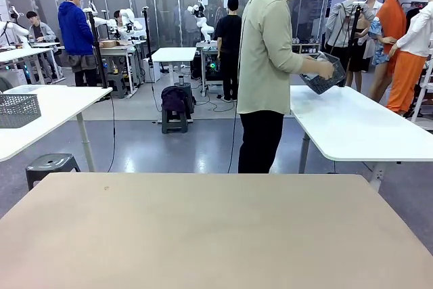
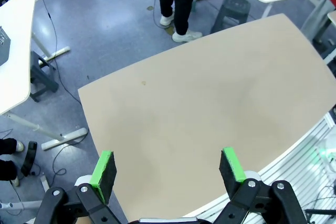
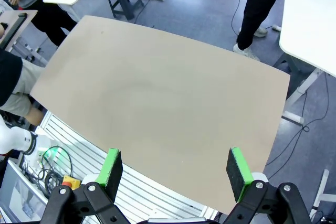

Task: Fold the towels and place them in the basket.
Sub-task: When a person lays out a Towel with hook on the table, fold it in half twice.

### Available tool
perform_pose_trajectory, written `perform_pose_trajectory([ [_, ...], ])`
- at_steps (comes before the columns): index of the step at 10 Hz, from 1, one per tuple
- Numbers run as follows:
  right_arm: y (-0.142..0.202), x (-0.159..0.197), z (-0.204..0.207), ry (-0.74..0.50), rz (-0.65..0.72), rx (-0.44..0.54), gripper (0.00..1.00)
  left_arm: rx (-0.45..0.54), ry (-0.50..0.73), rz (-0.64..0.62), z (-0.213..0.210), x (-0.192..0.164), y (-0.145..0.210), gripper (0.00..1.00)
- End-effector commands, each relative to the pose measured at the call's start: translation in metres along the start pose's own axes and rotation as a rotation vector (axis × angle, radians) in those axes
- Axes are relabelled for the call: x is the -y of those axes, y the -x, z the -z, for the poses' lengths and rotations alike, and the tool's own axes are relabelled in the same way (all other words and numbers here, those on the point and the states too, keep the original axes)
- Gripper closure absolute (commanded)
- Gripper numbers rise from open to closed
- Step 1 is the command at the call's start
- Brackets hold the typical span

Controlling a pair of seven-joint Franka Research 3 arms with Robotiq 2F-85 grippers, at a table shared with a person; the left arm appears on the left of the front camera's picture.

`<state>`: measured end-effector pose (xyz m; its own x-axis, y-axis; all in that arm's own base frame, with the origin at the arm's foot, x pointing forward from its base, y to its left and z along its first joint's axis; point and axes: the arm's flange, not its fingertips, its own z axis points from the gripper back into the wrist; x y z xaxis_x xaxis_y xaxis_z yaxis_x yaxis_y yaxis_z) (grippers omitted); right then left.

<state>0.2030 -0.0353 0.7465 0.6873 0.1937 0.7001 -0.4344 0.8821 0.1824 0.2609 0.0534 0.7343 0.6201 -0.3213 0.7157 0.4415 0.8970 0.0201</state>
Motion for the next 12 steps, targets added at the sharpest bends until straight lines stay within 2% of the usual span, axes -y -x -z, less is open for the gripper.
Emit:
perform_pose_trajectory([
  [1,0.0001,-0.0006,-0.0008,0.004,0.002,0.001,0.00,0.003,0.004,-0.001,-0.0002,0.0004,-0.0003,0.00],
  [12,0.0001,-0.0006,-0.0008,0.004,0.002,0.001,0.00,0.003,0.004,-0.001,-0.0002,0.0004,-0.0003,0.00],
])
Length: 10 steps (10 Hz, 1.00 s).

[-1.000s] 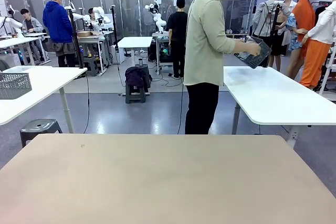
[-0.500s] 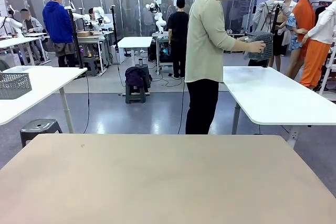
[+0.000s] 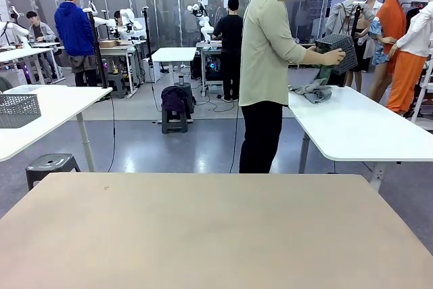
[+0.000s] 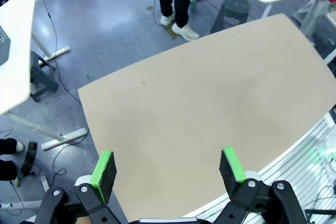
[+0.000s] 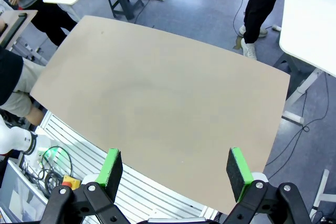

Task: Fold the towels and place them in the basket.
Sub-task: When a person lays out a Towel with hook on the table, fold it in half twice.

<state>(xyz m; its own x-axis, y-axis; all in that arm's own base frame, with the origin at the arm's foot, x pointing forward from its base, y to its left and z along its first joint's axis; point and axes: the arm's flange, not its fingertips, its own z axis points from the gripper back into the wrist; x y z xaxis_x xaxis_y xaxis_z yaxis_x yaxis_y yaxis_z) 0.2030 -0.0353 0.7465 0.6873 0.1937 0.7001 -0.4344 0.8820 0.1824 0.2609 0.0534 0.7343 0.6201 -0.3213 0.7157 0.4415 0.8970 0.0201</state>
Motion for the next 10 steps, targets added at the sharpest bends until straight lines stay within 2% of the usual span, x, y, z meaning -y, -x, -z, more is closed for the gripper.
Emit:
perform_pose_trajectory([
  [1,0.0001,-0.0006,-0.0008,0.004,0.002,0.001,0.00,0.003,0.004,-0.001,-0.0002,0.0004,-0.0003,0.00],
  [10,0.0001,-0.0006,-0.0008,0.004,0.002,0.001,0.00,0.003,0.004,-0.001,-0.0002,0.0004,-0.0003,0.00],
])
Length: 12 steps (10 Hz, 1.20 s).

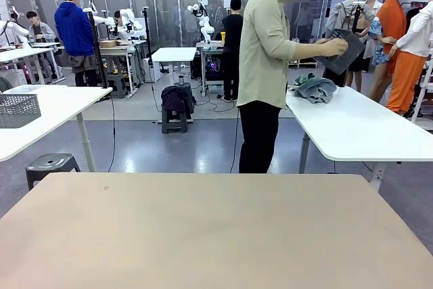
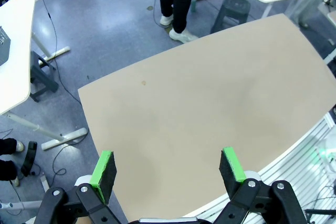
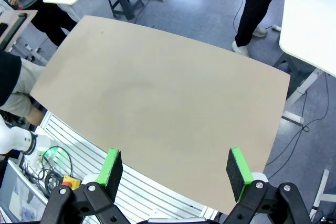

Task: Fold the towels and place them in the basket.
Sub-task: When a person lays out a Towel with hook on the table, fold it in half twice.

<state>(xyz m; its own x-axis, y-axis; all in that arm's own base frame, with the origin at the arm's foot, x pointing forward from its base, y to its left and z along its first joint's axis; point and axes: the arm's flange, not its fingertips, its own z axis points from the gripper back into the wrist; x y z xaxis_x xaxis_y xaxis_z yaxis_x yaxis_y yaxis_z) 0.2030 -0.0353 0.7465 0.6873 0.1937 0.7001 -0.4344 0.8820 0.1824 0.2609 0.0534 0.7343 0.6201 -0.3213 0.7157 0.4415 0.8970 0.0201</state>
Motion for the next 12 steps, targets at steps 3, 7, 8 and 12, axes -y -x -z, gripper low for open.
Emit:
perform_pose_trajectory([
  [3,0.0001,-0.0006,-0.0008,0.004,0.002,0.001,0.00,0.003,0.004,-0.001,-0.0002,0.0004,-0.0003,0.00],
  [7,0.0001,-0.0006,-0.0008,0.004,0.002,0.001,0.00,0.003,0.004,-0.001,-0.0002,0.0004,-0.0003,0.00],
  [8,0.0001,-0.0006,-0.0008,0.004,0.002,0.001,0.00,0.003,0.004,-0.001,-0.0002,0.0004,-0.0003,0.00],
  [12,0.0001,-0.0006,-0.0008,0.004,0.002,0.001,0.00,0.003,0.004,-0.001,-0.0002,0.0004,-0.0003,0.00],
])
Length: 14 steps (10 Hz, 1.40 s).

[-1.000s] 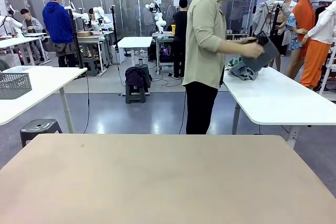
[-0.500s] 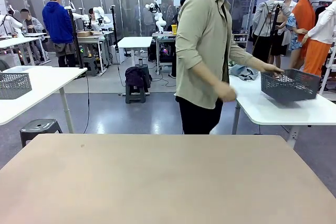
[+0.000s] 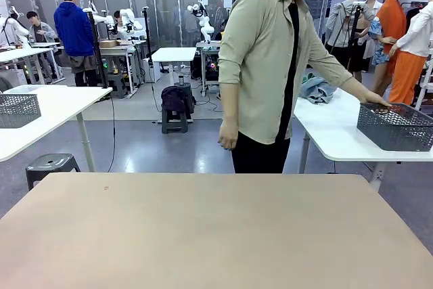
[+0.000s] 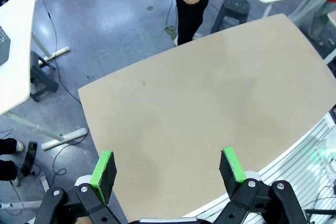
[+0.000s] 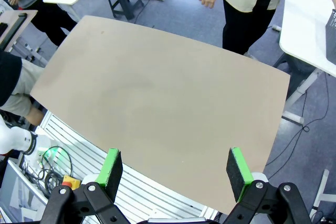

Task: Fold the towels and place them in the basket.
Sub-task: When a person lays out a Towel with hook on the table, fold it in half twice.

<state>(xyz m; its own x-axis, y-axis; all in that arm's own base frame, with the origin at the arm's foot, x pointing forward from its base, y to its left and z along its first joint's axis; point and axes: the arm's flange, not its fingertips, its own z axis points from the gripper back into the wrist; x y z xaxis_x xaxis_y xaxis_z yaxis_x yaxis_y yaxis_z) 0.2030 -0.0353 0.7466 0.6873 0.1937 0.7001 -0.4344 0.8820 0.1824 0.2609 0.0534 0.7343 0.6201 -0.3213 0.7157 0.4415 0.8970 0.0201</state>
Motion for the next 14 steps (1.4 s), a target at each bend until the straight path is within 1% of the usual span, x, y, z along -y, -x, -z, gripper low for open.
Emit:
perform_pose_trajectory([
  [1,0.0001,-0.0006,-0.0008,0.004,0.002,0.001,0.00,0.003,0.004,-0.001,-0.0002,0.0004,-0.0003,0.00],
  [14,0.0001,-0.0006,-0.0008,0.004,0.002,0.001,0.00,0.003,0.004,-0.001,-0.0002,0.0004,-0.0003,0.00],
])
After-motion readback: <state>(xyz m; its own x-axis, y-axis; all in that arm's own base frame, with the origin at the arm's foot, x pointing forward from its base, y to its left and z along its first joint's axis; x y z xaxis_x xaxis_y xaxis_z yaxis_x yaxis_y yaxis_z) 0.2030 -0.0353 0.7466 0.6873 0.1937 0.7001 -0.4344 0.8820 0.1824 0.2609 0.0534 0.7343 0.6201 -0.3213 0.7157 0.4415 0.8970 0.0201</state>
